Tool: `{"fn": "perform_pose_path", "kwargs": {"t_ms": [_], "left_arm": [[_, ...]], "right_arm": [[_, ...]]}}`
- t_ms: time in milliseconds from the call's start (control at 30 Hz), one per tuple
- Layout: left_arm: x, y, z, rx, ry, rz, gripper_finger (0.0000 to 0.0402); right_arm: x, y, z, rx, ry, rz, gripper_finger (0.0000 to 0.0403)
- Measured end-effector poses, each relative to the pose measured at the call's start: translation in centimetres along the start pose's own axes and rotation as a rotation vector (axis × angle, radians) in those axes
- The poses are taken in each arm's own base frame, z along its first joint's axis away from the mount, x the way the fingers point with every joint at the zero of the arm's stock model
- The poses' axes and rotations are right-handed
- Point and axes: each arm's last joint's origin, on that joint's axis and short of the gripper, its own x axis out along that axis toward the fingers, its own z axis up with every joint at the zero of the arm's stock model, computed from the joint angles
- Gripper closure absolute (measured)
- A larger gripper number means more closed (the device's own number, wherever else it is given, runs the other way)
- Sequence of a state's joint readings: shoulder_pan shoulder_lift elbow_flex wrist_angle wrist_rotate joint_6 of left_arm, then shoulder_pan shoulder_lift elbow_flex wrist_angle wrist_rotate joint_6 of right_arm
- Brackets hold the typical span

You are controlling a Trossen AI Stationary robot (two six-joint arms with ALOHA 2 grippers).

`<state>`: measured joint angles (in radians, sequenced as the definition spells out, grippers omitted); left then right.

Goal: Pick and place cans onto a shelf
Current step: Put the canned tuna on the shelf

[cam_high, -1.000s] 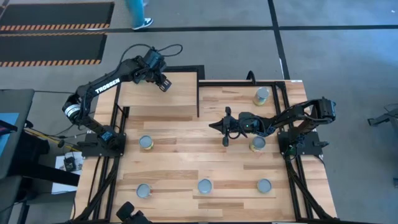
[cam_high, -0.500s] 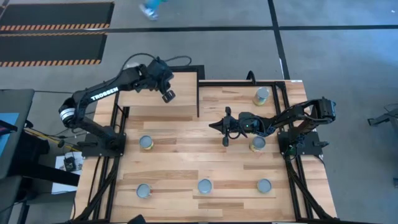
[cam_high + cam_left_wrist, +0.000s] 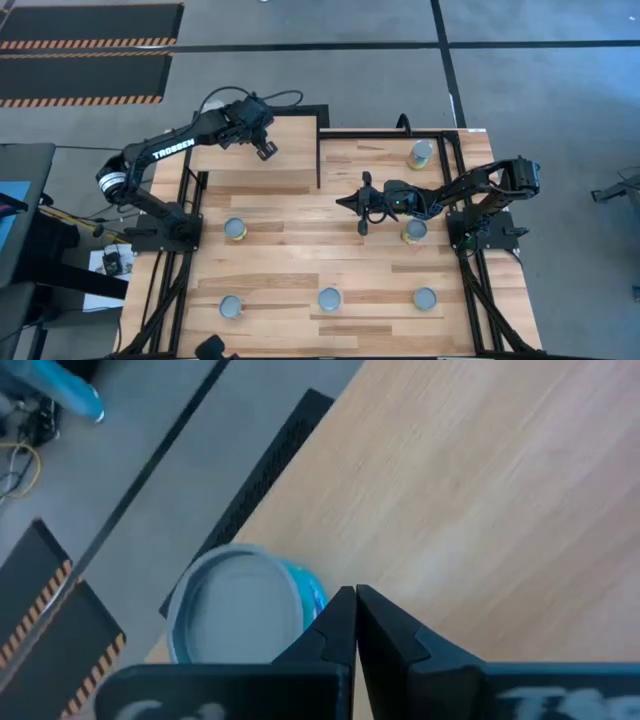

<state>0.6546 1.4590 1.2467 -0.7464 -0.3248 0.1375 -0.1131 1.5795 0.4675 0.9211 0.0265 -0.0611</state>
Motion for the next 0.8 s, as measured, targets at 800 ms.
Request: {"fn": "perform_pose_path", "kwargs": {"t_ms": [800], "left_arm": [[1.7, 1.4, -1.1, -0.049, 0.024, 0.081, 0.0401]], "right_arm": [[0.0, 0.0, 0.0, 0.002, 0.0, 0.0, 0.039]]}}
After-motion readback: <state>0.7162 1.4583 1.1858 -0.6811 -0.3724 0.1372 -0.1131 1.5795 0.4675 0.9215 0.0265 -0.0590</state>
